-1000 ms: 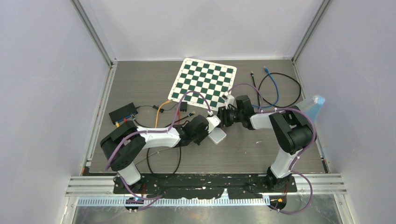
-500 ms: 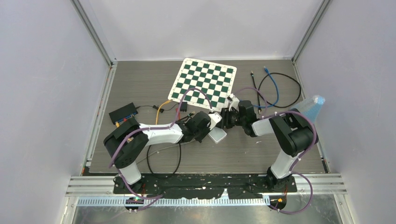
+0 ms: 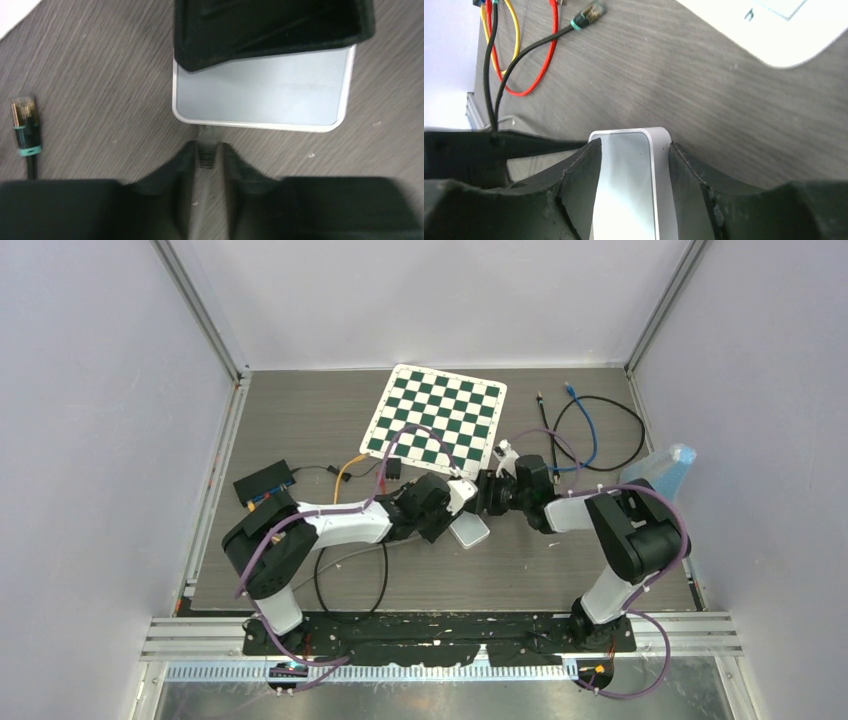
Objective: Insert the plug into the switch port
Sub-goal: Insert the connector into the switch port.
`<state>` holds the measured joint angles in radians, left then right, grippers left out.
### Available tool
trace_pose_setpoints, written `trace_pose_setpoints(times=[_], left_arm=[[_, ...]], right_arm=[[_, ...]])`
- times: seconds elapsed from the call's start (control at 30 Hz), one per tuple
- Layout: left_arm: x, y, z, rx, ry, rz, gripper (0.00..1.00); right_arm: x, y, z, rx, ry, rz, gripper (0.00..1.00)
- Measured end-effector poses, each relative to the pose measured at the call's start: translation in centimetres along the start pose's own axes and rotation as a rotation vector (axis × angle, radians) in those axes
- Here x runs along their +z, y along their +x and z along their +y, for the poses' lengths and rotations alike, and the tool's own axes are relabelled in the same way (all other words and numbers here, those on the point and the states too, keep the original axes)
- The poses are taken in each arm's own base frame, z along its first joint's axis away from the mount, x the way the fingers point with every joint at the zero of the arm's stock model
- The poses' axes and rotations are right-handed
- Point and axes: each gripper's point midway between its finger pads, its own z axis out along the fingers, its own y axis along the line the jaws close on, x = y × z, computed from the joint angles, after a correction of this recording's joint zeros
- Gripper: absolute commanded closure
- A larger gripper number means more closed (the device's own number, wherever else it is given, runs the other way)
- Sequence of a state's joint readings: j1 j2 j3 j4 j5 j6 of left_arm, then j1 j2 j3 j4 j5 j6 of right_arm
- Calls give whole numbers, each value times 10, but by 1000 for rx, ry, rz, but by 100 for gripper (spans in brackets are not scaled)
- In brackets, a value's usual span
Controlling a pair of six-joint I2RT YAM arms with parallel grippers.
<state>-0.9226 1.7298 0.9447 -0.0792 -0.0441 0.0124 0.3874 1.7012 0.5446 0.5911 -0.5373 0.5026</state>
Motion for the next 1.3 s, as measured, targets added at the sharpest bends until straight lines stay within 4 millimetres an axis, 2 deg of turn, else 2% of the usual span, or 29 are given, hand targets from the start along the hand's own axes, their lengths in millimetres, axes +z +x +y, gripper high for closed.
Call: trace_pose_setpoints(times=[0.07,0.23,0.37,0.53,0.7,0.87,1.17,1.3], left_arm=[[-2,-6,-5,-4,30,-44,51],[-28,-23,-18,-34,99,-164,47],[-38,-12,-20,-34,110,-172,45],[-34,1,-16,3,96,-112,46],[-21,-15,4,15,78,-91,49],[-13,-16,20,10,76,-62,52],[0,4,6,24,152,5,65],[7,0,5,20,162,4,69]], right_arm=[[-8,1,0,47,19,38,35],[-18,-12,-12,134,85,108,33],[-30,-21,-27,157,143,140,36],[-36,-9,-26,144,113,211,40],[-38,1,-20,128,69,253,42],[-38,5,-18,128,49,269,47],[-36,12,-14,145,29,288,49],[-44,1,-20,130,124,240,49]])
